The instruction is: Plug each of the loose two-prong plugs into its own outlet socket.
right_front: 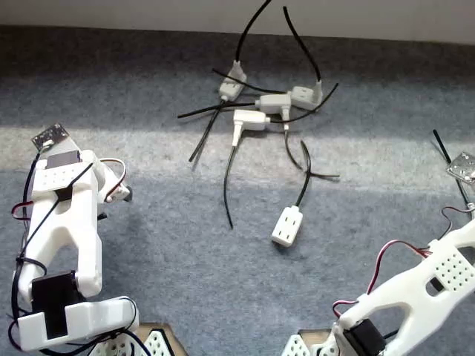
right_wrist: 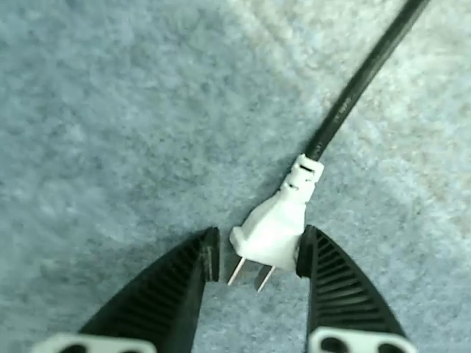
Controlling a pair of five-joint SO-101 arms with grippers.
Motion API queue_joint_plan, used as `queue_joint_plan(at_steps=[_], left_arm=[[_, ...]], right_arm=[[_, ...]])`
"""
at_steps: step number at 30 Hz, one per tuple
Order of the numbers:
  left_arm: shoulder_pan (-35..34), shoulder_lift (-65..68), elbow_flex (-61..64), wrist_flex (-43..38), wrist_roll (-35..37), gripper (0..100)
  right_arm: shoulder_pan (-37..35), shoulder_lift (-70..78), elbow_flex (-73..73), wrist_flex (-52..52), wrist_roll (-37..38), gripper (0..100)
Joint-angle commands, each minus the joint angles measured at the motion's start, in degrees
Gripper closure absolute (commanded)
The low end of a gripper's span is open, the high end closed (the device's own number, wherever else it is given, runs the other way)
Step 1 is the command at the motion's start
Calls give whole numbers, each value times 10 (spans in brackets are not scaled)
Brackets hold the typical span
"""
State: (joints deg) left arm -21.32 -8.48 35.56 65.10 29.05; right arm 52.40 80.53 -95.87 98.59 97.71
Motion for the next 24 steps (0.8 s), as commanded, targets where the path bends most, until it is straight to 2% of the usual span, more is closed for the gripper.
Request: queue_joint_plan(at_steps=[1, 11, 15, 19, 24], left_arm=[[11, -16, -3, -5, 2, 787], [11, -16, -3, -5, 2, 787], [11, -16, -3, -5, 3, 787], [11, -16, -4, -5, 3, 787], [11, -16, -5, -5, 3, 787]], right_arm=[[3, -37, -44, 22, -80, 825], [-13, 17, -30, 22, -88, 830], [-25, 9, -32, 22, -91, 920], [-48, -29, -32, 22, -181, 954], [-111, -99, -31, 23, -338, 956]])
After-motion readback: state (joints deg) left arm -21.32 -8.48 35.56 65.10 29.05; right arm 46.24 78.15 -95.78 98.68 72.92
